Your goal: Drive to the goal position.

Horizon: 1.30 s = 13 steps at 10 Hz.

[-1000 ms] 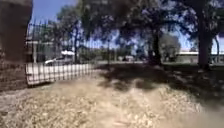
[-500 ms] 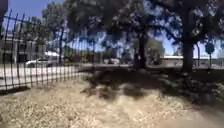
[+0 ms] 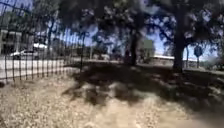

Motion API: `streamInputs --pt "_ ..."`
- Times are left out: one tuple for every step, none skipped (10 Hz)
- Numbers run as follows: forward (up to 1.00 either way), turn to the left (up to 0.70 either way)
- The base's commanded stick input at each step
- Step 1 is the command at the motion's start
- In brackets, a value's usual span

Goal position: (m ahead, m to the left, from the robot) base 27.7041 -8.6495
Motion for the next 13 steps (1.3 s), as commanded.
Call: streamInputs --pt "0.7 0.0" --pt "0.7 0.0" --pt "0.7 0.0" --pt "0.7 0.0" --pt "0.7 0.0" --pt "0.7 0.0" --pt "0.7 0.0" --pt "0.7 0.0" --pt "0.7 -0.32" --pt "0.7 -0.35" --pt "0.7 -0.35" --pt "0.7 -0.35" --pt "0.7 -0.35"
